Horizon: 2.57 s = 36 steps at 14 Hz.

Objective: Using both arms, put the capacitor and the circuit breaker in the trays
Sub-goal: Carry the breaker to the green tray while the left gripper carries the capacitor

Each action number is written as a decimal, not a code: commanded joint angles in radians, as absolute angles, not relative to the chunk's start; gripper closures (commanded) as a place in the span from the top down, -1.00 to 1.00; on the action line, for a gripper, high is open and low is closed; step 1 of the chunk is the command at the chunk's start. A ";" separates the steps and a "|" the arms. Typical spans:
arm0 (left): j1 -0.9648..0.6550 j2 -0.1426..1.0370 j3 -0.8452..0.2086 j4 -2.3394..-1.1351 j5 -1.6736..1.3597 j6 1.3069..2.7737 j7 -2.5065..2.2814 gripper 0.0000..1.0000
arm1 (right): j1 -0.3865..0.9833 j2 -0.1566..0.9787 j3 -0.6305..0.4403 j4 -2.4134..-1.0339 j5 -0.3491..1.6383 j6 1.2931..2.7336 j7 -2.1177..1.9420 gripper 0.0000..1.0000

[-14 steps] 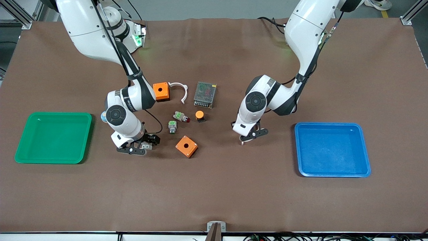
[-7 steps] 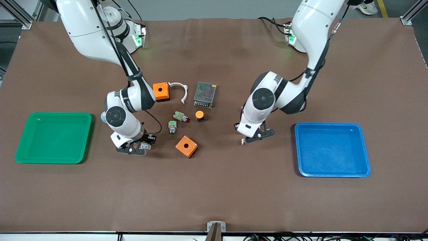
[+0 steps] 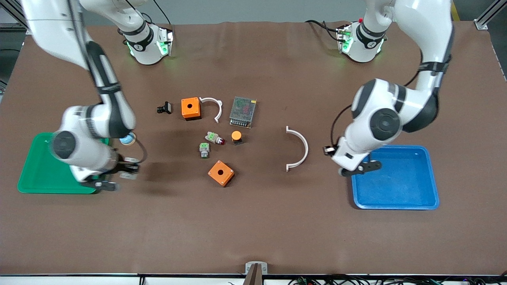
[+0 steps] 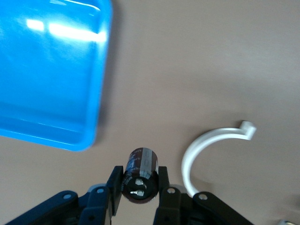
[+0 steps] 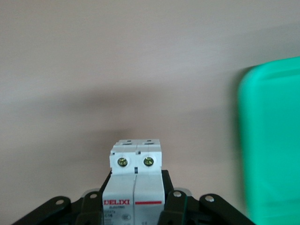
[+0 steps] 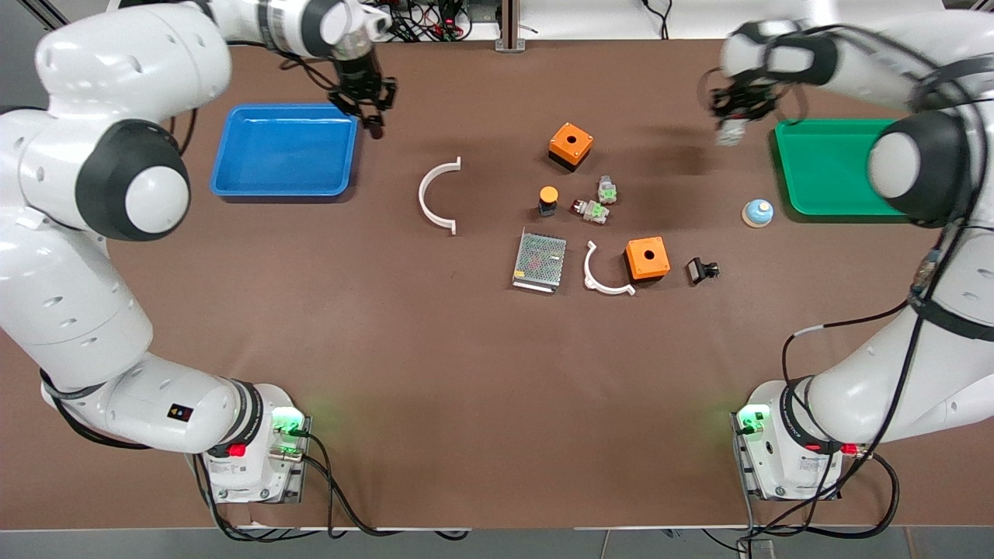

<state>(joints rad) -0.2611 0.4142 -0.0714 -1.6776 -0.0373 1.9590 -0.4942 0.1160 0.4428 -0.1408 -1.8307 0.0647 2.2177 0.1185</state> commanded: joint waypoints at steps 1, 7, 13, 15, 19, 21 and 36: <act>-0.175 0.408 -0.074 -1.683 -0.006 1.942 -0.367 -0.71 | -0.062 0.402 -0.120 -1.870 0.077 2.215 -0.076 -1.00; -0.028 0.472 -0.075 -1.677 0.124 2.008 -0.243 -0.74 | -0.271 0.446 -0.120 -1.870 0.067 2.321 -0.305 -1.00; 0.005 0.569 -0.074 -1.678 0.126 2.141 -0.215 -0.74 | -0.316 0.541 -0.118 -1.870 0.069 2.436 -0.397 -0.99; 0.024 0.595 -0.072 -1.674 0.126 2.178 -0.178 -0.73 | -0.318 0.564 -0.118 -1.868 0.071 2.463 -0.399 -0.99; 0.052 0.630 -0.074 -1.663 0.124 2.181 -0.141 -0.73 | -0.324 0.583 -0.118 -1.867 0.071 2.474 -0.400 -0.70; 0.057 0.641 -0.075 -1.663 0.123 2.191 -0.141 -0.69 | -0.333 0.591 -0.117 -1.864 0.072 2.474 -0.402 0.49; 0.054 0.602 -0.078 -1.675 0.110 2.189 -0.140 1.00 | -0.129 0.448 -0.114 -1.608 0.071 1.956 -0.155 1.00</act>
